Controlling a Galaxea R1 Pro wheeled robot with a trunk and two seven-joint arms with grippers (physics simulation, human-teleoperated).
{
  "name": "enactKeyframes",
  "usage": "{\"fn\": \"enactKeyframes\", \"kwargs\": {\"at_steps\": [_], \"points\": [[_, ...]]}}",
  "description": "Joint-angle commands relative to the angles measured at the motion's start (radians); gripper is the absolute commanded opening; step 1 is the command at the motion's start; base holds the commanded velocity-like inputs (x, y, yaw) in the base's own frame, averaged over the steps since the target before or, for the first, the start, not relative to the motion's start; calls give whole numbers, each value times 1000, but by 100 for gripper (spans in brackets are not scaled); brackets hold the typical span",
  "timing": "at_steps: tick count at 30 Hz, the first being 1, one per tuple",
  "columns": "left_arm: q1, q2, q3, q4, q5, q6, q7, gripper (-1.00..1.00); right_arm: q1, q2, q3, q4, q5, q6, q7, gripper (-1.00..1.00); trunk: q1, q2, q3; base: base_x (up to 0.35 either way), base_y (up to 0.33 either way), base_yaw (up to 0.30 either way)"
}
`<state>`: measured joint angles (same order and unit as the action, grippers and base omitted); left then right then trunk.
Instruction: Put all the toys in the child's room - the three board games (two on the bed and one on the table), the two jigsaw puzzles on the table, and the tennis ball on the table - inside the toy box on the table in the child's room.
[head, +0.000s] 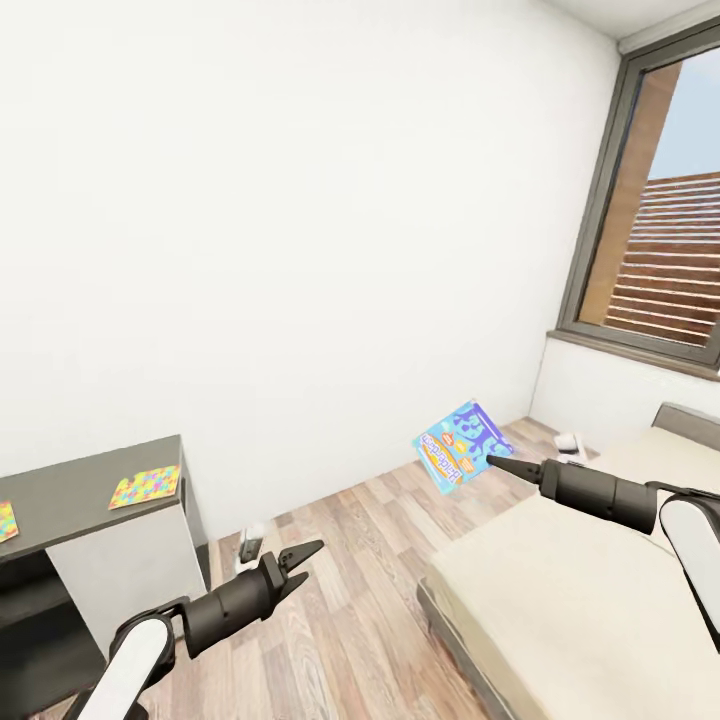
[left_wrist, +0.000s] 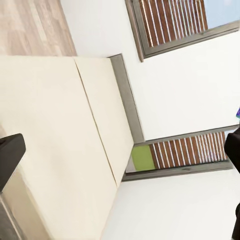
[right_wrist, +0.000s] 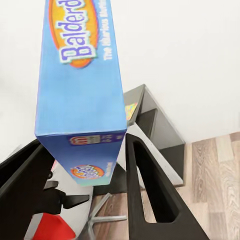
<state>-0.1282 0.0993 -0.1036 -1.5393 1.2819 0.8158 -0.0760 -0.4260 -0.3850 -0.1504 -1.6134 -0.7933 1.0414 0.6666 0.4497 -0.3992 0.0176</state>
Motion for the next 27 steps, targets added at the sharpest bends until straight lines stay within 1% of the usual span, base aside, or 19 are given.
{"fn": "enactKeyframes", "kwargs": {"at_steps": [1,27], "points": [[-1,0,-1,1,-4,2,-5,100,0,0,-1,0,-1,6,7,-100,0,-1,0,0,0,300],[-1,0,-1,1,-4,2,-5,100,0,0,-3,0,-2,6,7,-100,0,-1,0,0,0,300]]}}
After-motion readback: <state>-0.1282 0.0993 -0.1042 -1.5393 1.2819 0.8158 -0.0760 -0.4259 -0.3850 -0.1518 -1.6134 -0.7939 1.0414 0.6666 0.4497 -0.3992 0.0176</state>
